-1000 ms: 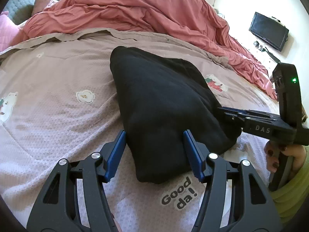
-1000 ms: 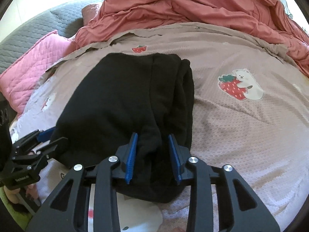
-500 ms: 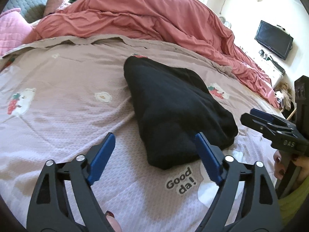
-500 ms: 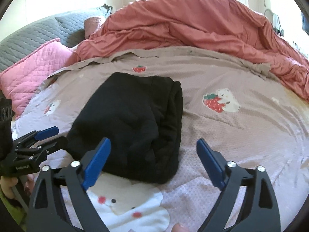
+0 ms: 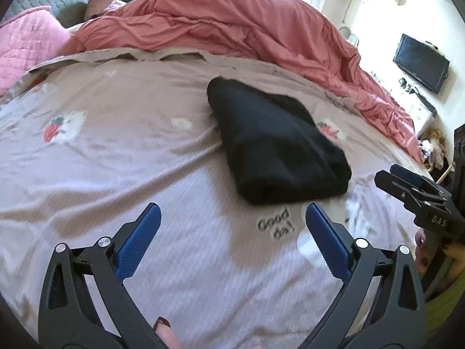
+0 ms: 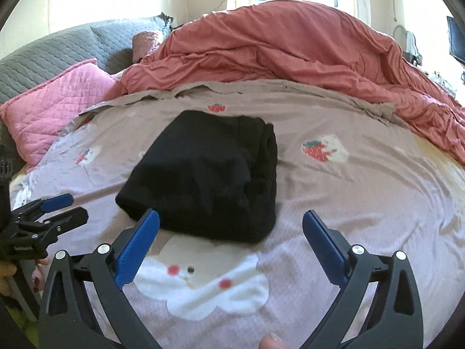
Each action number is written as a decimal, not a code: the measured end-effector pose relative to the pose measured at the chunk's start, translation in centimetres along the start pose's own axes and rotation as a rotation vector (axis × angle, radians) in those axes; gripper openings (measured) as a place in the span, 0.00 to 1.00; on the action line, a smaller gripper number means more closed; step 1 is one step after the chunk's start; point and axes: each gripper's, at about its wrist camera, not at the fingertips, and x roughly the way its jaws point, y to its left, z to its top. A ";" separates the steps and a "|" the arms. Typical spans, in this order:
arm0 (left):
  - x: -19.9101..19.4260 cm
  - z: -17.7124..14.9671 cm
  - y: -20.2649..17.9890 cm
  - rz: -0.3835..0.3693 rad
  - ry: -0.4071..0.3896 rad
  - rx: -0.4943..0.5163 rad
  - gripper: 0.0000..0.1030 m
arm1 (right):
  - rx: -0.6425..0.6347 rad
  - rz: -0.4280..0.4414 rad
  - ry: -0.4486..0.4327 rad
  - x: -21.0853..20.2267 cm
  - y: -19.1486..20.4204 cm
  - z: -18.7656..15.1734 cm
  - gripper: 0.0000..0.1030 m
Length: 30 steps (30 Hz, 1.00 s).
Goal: Fold small clothes
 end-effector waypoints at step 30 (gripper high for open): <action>-0.8 -2.3 0.2 0.044 0.017 -0.011 0.91 | 0.039 -0.057 0.082 -0.4 0.9 -2.9 0.95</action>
